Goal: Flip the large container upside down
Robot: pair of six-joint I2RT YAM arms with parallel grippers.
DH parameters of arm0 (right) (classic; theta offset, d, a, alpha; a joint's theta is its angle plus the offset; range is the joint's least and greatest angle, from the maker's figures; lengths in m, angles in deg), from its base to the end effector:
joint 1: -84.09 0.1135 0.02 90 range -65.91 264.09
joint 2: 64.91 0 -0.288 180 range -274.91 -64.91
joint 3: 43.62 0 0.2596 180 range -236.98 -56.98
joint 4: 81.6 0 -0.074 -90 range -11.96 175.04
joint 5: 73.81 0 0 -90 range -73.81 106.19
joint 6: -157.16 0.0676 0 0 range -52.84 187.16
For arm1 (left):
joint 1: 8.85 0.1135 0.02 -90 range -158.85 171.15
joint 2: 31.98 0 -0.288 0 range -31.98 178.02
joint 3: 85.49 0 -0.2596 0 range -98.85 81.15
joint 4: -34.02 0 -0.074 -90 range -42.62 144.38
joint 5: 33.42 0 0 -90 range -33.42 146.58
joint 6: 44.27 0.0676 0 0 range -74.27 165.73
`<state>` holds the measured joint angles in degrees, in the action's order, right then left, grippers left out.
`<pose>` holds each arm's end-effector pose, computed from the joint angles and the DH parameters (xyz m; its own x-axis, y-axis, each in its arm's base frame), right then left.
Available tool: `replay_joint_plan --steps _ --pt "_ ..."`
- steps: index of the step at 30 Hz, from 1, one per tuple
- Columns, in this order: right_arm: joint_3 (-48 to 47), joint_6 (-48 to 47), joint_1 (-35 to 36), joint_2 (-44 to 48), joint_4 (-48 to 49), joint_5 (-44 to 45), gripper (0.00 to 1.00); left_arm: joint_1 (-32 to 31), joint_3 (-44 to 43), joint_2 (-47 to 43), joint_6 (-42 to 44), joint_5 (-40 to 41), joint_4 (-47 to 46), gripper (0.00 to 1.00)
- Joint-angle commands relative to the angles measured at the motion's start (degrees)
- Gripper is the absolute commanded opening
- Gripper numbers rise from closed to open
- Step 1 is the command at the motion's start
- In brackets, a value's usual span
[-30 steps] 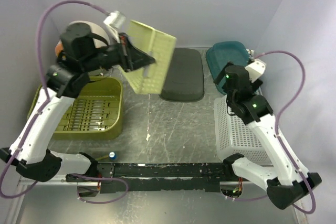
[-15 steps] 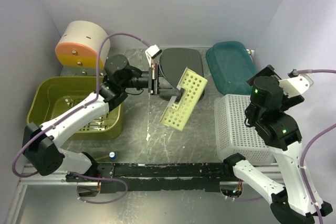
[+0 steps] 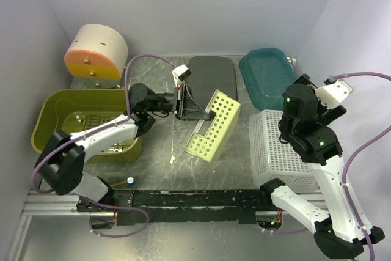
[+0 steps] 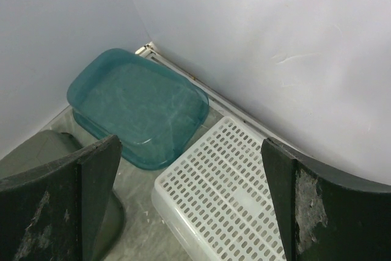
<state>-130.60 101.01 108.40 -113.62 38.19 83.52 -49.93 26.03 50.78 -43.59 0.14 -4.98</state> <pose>0.1410 -0.0047 0.4533 0.0633 0.2642 -0.9624 0.7057 0.6700 0.2303 0.2166 -0.2635 0.3817 -0.9300 0.0774 -0.3592 0.3263 -0.2757 -0.9042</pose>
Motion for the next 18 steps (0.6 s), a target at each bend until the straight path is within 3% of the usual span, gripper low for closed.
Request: replay_joint_plan --steps 1,7,18 --pt "0.4 0.5 -0.3 0.4 1.8 1.1 1.0 -0.5 2.2 3.7 -10.7 1.1 -17.7 0.07" --pt "0.0 0.7 -0.3 -1.1 1.2 0.7 1.0 -0.6 4.8 6.1 -14.5 1.0 -19.4 0.07" --pt "0.5 1.8 -0.3 -1.7 0.3 -0.7 1.0 0.6 14.1 11.5 -26.4 8.5 -34.8 0.07"
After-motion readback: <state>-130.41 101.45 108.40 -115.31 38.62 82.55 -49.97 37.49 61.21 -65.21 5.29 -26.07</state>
